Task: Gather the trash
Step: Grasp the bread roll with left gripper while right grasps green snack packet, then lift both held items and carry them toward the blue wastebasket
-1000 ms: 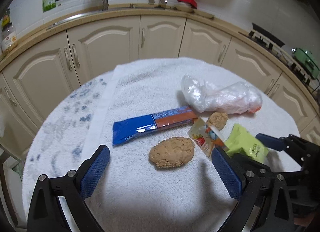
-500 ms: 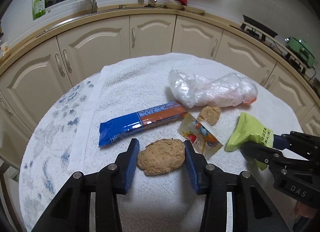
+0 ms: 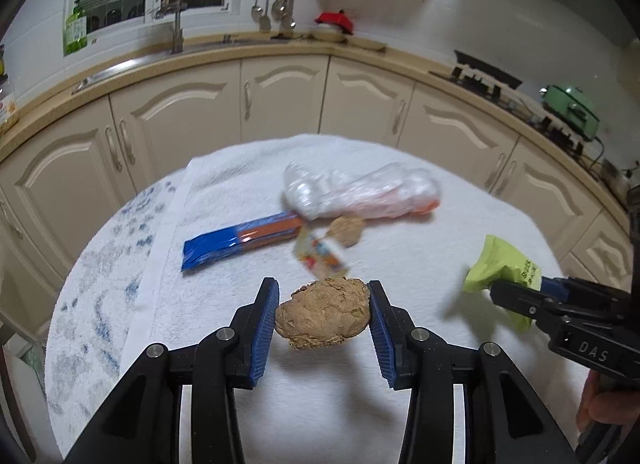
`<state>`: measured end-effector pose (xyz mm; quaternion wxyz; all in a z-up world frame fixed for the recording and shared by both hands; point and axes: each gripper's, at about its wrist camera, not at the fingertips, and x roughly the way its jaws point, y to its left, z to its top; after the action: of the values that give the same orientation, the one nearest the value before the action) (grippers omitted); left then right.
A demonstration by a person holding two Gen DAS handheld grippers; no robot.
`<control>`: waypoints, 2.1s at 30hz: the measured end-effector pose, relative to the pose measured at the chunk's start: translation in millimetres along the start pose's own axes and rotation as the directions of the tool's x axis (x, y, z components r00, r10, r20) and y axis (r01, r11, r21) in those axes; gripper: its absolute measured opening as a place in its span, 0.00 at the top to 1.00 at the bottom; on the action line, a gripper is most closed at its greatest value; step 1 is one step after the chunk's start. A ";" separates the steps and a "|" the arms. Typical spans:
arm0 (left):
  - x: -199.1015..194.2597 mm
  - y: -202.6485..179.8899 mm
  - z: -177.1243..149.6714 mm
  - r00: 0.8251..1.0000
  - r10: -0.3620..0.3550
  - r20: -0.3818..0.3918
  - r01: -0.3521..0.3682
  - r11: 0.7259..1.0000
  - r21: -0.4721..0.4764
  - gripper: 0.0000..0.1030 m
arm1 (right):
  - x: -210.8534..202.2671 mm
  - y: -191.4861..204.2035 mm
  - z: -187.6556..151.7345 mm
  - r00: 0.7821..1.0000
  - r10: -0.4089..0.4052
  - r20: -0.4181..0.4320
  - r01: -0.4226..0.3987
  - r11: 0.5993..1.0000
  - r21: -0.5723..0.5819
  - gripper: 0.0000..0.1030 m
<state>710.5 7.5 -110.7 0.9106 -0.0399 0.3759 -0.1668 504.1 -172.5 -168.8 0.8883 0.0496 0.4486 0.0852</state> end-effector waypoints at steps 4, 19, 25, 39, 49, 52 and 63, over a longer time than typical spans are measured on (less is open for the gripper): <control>-22.5 -25.0 -1.1 0.998 -0.046 0.051 0.044 0.998 0.036 0.61 | -31.8 -13.7 -6.6 0.998 -0.009 0.054 0.007 0.999 0.036 0.68; -108.0 -156.4 -31.8 0.946 -0.272 0.174 0.226 0.943 0.247 0.61 | -181.1 -102.6 -32.9 0.939 -0.203 0.279 0.151 0.969 0.196 0.67; -101.6 -207.5 -37.9 0.913 -0.379 0.153 0.317 0.893 0.320 0.61 | -229.4 -149.0 -57.0 0.896 -0.325 0.301 0.233 0.924 0.304 0.68; -32.0 -310.3 -75.7 0.872 -0.476 -0.110 0.475 0.772 0.424 0.61 | -244.7 -252.4 -134.5 0.865 -0.477 0.157 0.342 0.788 0.512 0.68; 47.3 -359.6 -116.2 0.869 -0.374 -0.323 0.487 0.763 0.425 0.61 | -170.5 -317.8 -192.8 0.920 -0.391 -0.007 0.312 0.723 0.617 0.68; 65.6 -378.3 -120.2 0.869 -0.348 -0.352 0.480 0.770 0.422 0.61 | -153.4 -331.5 -202.2 0.929 -0.368 -0.037 0.306 0.709 0.636 0.68; 159.5 -460.6 -81.9 0.844 -0.290 -0.452 0.483 0.777 0.403 0.60 | -111.5 -354.8 -220.3 0.942 -0.314 -0.115 0.310 0.689 0.656 0.66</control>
<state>632.8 -474.9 -185.0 0.7474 0.1522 0.4647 -0.4499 299.5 -539.7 -269.8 0.8143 0.2863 0.4483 -0.2324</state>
